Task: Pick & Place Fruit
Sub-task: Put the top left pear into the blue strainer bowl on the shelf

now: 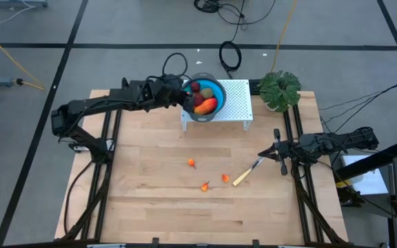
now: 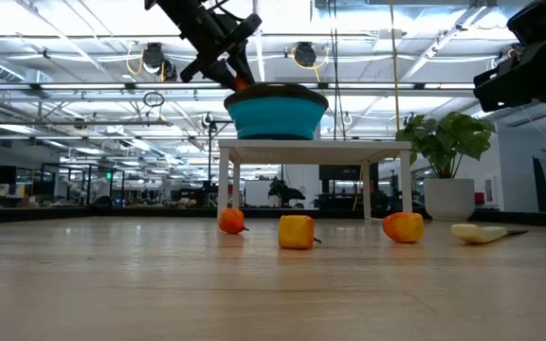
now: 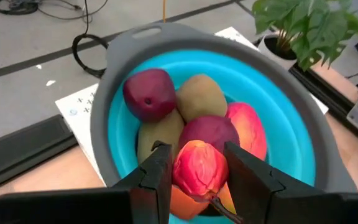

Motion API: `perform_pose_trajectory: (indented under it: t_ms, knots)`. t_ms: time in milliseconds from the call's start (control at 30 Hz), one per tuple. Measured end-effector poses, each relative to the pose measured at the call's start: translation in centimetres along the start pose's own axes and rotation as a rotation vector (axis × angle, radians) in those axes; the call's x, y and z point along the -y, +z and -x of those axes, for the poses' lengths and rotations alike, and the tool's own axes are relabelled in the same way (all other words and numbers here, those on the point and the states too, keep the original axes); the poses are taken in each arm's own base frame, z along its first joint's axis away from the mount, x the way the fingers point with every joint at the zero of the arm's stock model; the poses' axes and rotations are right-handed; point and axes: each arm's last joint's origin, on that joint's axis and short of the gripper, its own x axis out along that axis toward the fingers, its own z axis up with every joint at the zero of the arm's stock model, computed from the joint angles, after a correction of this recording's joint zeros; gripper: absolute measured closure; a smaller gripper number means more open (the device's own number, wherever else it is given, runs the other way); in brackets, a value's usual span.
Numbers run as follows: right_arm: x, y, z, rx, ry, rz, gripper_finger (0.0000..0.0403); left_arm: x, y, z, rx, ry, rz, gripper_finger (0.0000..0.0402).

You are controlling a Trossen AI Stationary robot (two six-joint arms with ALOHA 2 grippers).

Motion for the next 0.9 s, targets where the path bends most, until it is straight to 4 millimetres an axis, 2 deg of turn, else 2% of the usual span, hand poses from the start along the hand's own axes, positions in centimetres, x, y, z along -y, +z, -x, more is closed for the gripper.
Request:
perform_pose_trajectory:
  t_ms: [667, 900]
  knots:
    - [0.0, 0.1, 0.0, 0.006, 0.002, -0.001, 0.0403, 0.0, -0.2, -0.7, -0.007, 0.014, 0.000, 0.0279]
    - [0.0, 0.1, 0.0, 0.006, 0.001, 0.004, 0.0403, 0.1, -0.4, -2.0, -0.009, 0.014, -0.027, 0.0279]
